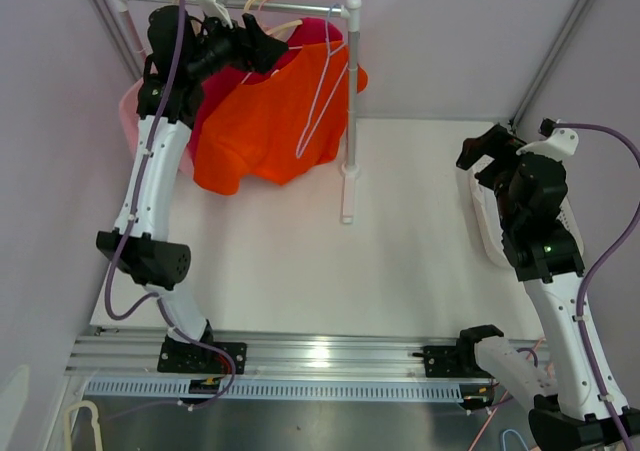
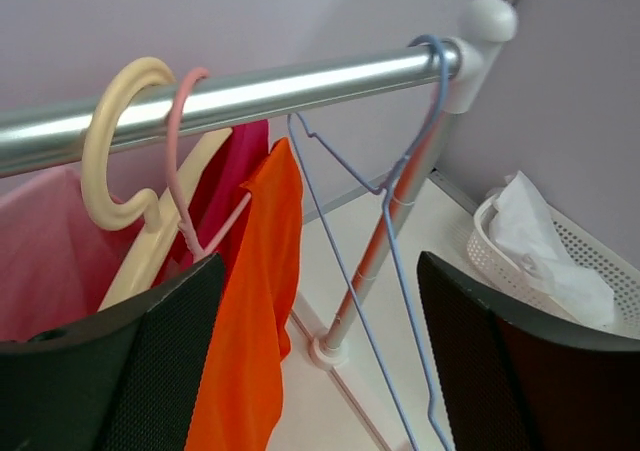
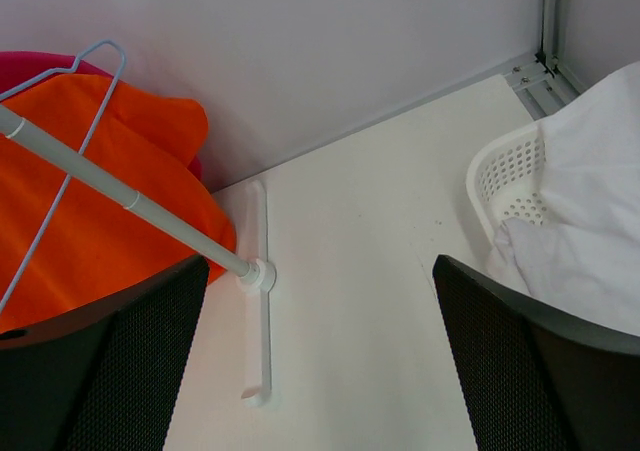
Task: Remove the t-shirt from the hanger
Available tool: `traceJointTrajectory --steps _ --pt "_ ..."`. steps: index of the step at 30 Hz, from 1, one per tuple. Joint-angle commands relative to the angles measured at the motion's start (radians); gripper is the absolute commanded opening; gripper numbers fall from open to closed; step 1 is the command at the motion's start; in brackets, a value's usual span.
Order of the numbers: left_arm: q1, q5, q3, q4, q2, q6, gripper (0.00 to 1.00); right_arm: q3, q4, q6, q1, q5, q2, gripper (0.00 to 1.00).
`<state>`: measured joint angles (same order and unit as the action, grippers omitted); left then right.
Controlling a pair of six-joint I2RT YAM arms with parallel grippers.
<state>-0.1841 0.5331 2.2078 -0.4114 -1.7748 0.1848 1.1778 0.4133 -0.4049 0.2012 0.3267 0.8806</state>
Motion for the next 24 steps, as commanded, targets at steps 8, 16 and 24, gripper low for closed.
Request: traceJointTrajectory --steps 8,16,24 --pt "0.005 -0.030 0.151 -0.037 -0.140 0.016 0.74 0.016 -0.070 0.055 0.006 -0.020 0.000 0.99" --pt "0.009 -0.048 0.165 -0.032 -0.149 0.025 0.72 0.013 -0.077 0.064 0.006 -0.018 0.001 0.99" --pt "0.011 -0.045 0.116 -0.036 -0.072 0.036 0.78 0.013 -0.076 0.048 0.006 -0.021 0.012 1.00"
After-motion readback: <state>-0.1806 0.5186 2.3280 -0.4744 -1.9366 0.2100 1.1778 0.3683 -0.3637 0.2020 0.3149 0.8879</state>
